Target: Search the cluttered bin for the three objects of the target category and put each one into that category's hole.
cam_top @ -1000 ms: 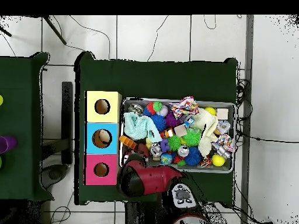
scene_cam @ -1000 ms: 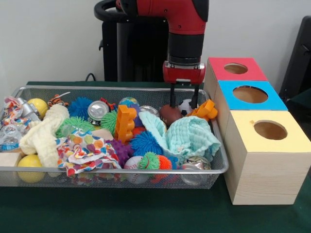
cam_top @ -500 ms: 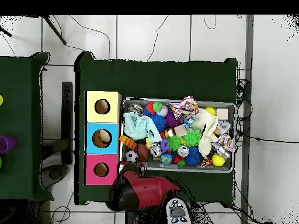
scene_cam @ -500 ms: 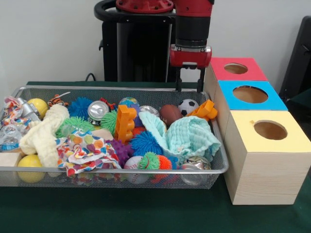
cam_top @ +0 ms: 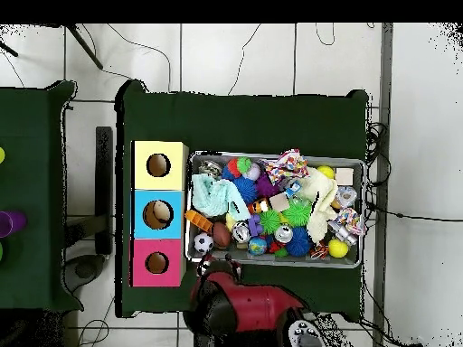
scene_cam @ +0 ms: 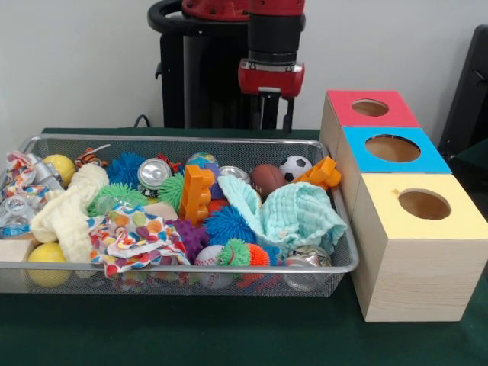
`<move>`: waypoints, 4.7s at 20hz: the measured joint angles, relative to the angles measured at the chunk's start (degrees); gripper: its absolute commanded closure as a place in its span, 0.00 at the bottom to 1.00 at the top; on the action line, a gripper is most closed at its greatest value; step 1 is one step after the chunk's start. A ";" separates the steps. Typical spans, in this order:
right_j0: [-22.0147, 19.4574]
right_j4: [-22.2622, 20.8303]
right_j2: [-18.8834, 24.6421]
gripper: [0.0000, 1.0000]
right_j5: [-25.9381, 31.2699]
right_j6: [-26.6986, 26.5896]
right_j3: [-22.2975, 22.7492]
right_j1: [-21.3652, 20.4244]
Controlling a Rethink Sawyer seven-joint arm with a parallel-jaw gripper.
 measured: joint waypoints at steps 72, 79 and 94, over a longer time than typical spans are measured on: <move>1.79 2.03 2.14 0.00 11.37 0.00 -3.59 2.02; 3.22 2.10 1.69 0.00 11.36 0.00 -4.26 2.91; 6.29 3.79 1.40 0.00 11.39 0.00 -4.20 -5.71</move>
